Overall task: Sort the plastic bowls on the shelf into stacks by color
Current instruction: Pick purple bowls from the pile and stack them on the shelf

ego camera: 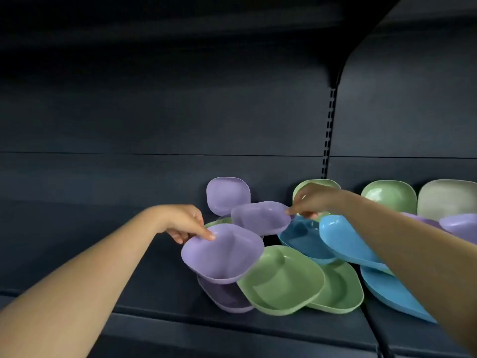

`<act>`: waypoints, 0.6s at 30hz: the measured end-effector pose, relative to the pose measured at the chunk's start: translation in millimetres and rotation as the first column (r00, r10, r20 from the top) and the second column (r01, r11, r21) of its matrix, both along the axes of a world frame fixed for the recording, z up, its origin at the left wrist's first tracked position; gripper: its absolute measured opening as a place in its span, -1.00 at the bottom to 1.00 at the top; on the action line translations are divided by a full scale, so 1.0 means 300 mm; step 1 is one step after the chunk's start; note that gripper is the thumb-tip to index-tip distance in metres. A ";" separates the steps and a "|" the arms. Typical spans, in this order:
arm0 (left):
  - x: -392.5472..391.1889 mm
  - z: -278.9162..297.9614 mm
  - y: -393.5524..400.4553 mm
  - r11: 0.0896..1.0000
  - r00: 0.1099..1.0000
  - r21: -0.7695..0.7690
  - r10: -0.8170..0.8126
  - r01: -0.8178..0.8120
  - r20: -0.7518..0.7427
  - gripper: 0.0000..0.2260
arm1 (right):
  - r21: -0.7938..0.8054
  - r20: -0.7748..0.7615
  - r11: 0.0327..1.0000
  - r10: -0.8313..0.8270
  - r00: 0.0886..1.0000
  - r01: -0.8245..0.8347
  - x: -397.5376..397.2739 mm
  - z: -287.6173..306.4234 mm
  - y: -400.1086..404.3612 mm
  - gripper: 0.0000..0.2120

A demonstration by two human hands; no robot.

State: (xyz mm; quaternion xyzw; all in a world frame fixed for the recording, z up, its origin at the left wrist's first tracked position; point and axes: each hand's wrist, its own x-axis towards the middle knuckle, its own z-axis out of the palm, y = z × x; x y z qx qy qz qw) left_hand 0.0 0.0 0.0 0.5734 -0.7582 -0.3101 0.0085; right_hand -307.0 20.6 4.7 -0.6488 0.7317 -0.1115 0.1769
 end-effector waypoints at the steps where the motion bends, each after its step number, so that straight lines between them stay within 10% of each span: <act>1: -0.006 -0.006 -0.005 1.000 1.000 0.022 0.001 -0.001 0.005 -0.73 | 0.028 0.037 1.000 -0.004 0.999 0.003 -0.001 -0.010 -0.022 -0.65; 7: -0.015 -0.058 -0.050 0.994 0.993 0.104 0.034 -0.022 -0.115 -0.82 | 0.123 0.311 0.990 -0.098 0.945 0.062 0.006 -0.055 -0.130 -0.78; 18: 0.038 -0.048 -0.059 0.985 0.937 0.125 0.153 -0.118 -0.315 -0.82 | 0.261 0.374 0.961 -0.183 0.909 0.086 0.022 -0.075 -0.217 -0.88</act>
